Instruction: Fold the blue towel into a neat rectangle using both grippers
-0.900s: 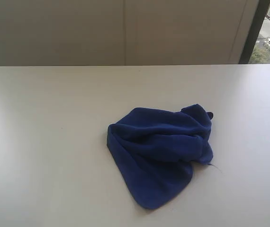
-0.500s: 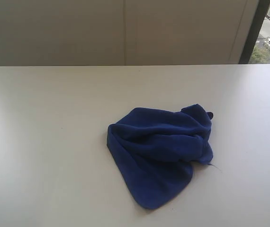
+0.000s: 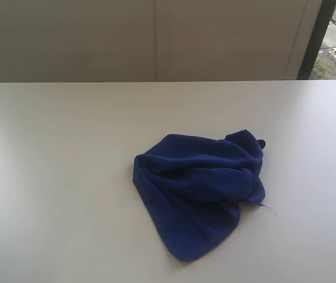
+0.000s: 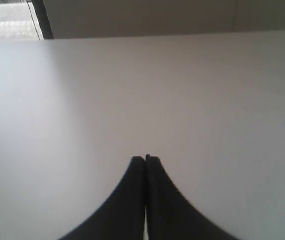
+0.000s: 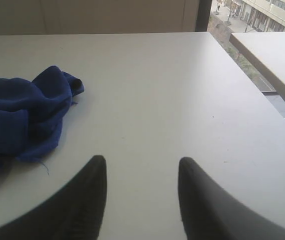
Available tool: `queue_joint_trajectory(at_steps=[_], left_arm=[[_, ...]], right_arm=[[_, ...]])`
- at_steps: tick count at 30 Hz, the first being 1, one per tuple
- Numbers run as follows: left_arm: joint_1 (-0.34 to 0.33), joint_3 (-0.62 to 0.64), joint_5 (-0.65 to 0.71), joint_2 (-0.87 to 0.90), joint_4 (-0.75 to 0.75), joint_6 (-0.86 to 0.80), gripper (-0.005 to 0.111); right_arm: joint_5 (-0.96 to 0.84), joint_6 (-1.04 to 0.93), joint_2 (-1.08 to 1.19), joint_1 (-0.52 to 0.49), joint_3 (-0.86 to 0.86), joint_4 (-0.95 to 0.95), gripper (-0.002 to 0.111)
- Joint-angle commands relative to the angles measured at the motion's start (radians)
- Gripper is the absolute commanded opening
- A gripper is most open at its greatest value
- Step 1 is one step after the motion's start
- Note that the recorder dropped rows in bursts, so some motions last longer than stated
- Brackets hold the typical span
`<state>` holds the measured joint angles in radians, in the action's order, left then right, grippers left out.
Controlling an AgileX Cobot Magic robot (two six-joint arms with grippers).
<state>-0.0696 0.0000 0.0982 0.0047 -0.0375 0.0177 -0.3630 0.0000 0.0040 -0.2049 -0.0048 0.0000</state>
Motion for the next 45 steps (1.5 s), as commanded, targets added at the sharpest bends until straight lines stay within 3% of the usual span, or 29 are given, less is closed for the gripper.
queue_joint_trajectory(at_steps=[1,23,29,36,45], left_arm=[[0.002,0.000,-0.093,-0.005,-0.006,0.010,0.000],[0.002,0.000,-0.264,-0.005,-0.006,0.009,0.000],[0.002,-0.049,-0.175,-0.005,-0.006,-0.003,0.000],[0.002,-0.206,0.058,-0.002,-0.006,-0.104,0.000],[0.002,-0.325,0.211,0.156,-0.008,-0.100,0.000]], right_arm=[[0.015,0.000,-0.004,-0.006,0.005,0.000,0.044],[0.015,0.000,-0.004,-0.006,0.005,0.000,0.044],[0.015,0.000,-0.004,-0.006,0.005,0.000,0.044],[0.015,0.000,-0.004,-0.006,0.005,0.000,0.044],[0.015,0.000,-0.004,-0.006,0.005,0.000,0.044]])
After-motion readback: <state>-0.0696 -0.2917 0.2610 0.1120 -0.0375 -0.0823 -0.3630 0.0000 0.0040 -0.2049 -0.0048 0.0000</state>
